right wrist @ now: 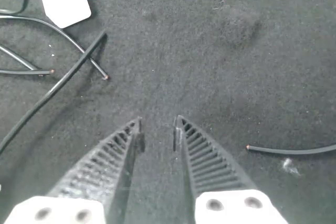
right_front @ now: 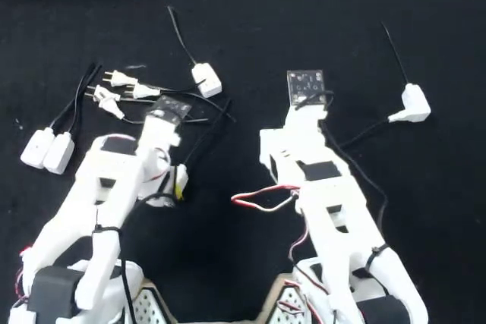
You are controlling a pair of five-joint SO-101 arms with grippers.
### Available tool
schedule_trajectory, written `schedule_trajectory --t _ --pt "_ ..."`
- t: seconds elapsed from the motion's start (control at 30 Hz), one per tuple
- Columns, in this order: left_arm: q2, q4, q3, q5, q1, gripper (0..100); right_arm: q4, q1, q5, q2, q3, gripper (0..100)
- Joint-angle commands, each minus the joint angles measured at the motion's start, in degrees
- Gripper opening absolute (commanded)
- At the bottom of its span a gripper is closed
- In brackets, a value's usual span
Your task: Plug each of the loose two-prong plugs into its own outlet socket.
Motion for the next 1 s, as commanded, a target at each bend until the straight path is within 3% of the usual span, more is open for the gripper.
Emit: schedule_trajectory --t 0.0,0.3,0.7,0.77,0.97 --pt "-0.79 -2.64 0.84 -1.14 -4.18 25 -1.41 0.53 -0.62 -0.22 -0.4 9.3" --pt "-0.79 -0.62 -1.45 -1.32 -12.88 25 -1.41 0.53 -0.62 -0.13 -0.31 9.3" --pt "-0.18 8.18 -19.82 -1.05 -19.47 25 -1.41 0.53 -0.62 -0.13 -0.31 9.3" --pt "0.0 6.68 -20.09 -0.35 -19.38 25 -1.41 0.53 -0.62 -0.13 -0.31 9.3" --pt "0.0 -7.74 -12.0 1.93 -19.74 25 -1.41 0.53 -0.62 -0.13 -0.31 9.3"
